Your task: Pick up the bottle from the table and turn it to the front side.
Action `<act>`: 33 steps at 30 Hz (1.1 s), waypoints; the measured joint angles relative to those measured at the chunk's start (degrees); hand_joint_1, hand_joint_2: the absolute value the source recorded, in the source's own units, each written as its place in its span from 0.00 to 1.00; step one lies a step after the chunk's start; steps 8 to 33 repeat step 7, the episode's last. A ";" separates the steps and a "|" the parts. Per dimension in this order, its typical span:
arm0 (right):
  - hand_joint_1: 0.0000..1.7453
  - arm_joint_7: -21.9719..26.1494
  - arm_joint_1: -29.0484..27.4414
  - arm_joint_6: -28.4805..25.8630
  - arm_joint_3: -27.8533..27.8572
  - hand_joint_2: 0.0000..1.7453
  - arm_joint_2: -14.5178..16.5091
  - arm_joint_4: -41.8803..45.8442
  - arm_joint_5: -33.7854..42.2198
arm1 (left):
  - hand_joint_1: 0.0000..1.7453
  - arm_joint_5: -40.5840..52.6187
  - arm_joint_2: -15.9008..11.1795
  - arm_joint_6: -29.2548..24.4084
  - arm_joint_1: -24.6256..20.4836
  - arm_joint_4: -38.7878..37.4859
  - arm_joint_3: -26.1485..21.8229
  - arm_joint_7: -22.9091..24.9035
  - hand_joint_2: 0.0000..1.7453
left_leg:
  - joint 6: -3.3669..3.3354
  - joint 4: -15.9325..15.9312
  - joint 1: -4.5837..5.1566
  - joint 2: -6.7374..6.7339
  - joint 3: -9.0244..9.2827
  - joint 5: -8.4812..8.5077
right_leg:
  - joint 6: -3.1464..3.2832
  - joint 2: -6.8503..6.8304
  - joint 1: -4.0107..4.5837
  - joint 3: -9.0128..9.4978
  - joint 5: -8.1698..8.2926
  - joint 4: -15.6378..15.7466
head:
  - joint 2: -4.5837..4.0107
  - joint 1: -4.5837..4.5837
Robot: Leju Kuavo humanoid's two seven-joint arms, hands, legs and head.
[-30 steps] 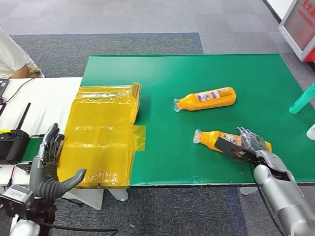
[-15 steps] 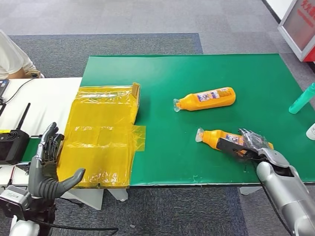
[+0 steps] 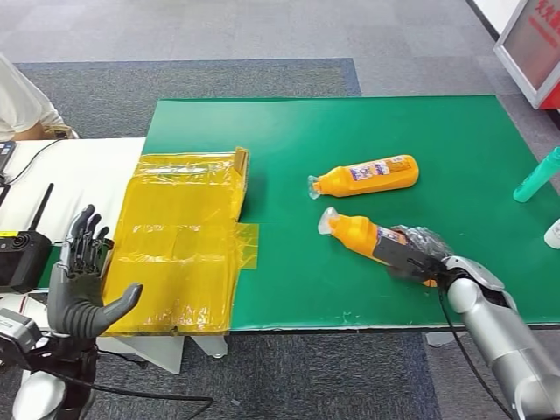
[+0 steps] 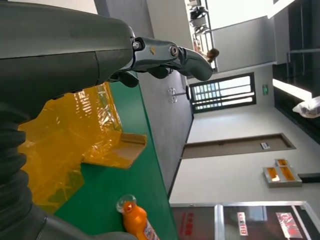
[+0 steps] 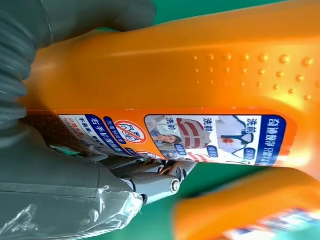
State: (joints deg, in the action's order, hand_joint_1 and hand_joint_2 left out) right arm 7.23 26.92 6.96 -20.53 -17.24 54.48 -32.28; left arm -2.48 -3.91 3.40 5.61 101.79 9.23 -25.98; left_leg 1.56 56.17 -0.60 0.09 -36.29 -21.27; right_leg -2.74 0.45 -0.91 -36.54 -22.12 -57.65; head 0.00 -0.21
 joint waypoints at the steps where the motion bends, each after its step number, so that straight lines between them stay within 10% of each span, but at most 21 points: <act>1: 1.00 1.04 0.17 0.01 -0.22 1.00 0.47 0.00 1.32 | 0.00 -0.41 0.00 0.36 -0.56 -0.68 -0.02 -0.08 1.00 | -0.01 0.00 0.00 0.00 -0.01 0.02 | 0.00 -0.01 0.00 0.00 0.00 0.00 | 0.00 0.00; 7: 1.00 11.24 0.65 0.04 -0.54 1.00 3.83 0.70 13.00 | 0.00 -5.30 0.00 3.24 -3.76 -3.91 0.06 -0.60 1.00 | -0.02 0.00 0.00 0.00 -0.03 0.04 | 0.00 0.00 0.00 -0.02 0.01 -0.01 | 0.00 0.02; 33: 1.00 11.24 0.65 0.04 -0.54 1.00 3.83 0.70 13.00 | 0.00 -5.30 0.00 3.24 -3.76 -3.91 0.06 -0.60 1.00 | -0.02 0.00 0.00 0.00 -0.03 0.04 | 0.00 0.00 0.00 -0.02 0.01 -0.01 | 0.00 0.02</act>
